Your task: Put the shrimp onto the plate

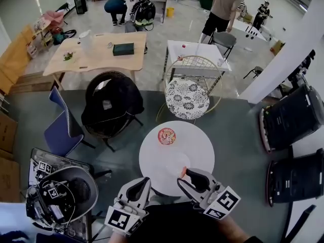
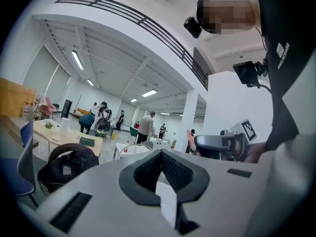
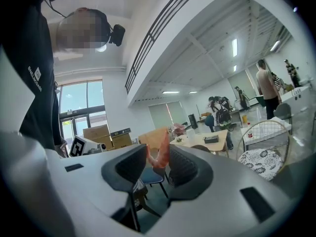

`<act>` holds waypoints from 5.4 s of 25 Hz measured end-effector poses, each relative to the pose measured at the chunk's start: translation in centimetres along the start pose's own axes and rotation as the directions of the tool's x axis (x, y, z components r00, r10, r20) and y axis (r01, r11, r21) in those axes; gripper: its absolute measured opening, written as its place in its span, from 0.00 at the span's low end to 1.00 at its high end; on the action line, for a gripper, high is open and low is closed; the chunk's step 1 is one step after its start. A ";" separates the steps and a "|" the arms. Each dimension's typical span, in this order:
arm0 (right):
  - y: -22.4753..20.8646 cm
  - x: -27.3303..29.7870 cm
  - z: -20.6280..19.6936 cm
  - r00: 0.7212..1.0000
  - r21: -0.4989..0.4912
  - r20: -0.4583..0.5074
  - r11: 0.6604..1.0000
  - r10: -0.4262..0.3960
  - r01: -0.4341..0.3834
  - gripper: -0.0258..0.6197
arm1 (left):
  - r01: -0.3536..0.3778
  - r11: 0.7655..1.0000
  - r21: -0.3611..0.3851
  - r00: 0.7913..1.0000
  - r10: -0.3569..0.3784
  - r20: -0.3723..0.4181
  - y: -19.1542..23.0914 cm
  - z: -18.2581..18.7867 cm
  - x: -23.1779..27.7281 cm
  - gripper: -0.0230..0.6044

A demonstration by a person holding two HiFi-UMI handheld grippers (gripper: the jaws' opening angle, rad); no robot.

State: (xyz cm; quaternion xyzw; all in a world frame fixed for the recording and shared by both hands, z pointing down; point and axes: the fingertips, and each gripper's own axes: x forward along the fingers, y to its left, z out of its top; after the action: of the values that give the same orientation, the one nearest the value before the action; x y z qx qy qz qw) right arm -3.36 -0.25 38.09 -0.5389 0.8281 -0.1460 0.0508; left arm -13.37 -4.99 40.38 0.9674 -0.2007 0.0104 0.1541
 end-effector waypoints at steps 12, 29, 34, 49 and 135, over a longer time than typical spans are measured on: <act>-3.6 -0.5 0.2 1.000 0.013 -0.024 1.000 0.000 0.000 0.27 | -0.016 1.000 -0.023 0.998 0.015 -0.060 -0.4 -1.1 3.1 0.05; -9.6 -0.8 -5.7 0.978 -0.003 -0.210 1.000 0.013 -0.014 0.27 | -0.089 0.996 -0.021 0.990 0.086 -0.111 -2.2 -2.5 5.5 0.05; -10.7 -0.3 -8.3 0.960 0.000 -0.276 0.999 0.044 -0.046 0.27 | -0.142 0.990 -0.018 0.983 0.139 -0.119 -1.8 -2.8 5.3 0.05; -13.7 0.2 -17.2 0.871 0.073 -0.473 0.991 0.135 -0.114 0.27 | -0.269 0.963 -0.001 0.953 0.266 -0.146 -2.6 -3.4 4.7 0.05; -20.0 0.5 -34.8 0.537 0.054 -0.837 0.992 0.105 -0.111 0.28 | -0.526 0.850 -0.027 0.820 0.499 -0.279 -3.2 -7.6 0.5 0.05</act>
State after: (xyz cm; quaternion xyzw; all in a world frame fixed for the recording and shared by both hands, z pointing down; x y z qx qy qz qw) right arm 5.60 -1.72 77.21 -0.3520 0.7838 -0.3796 -0.3430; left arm -11.28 -0.08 46.68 0.8583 -0.4316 0.1688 0.2204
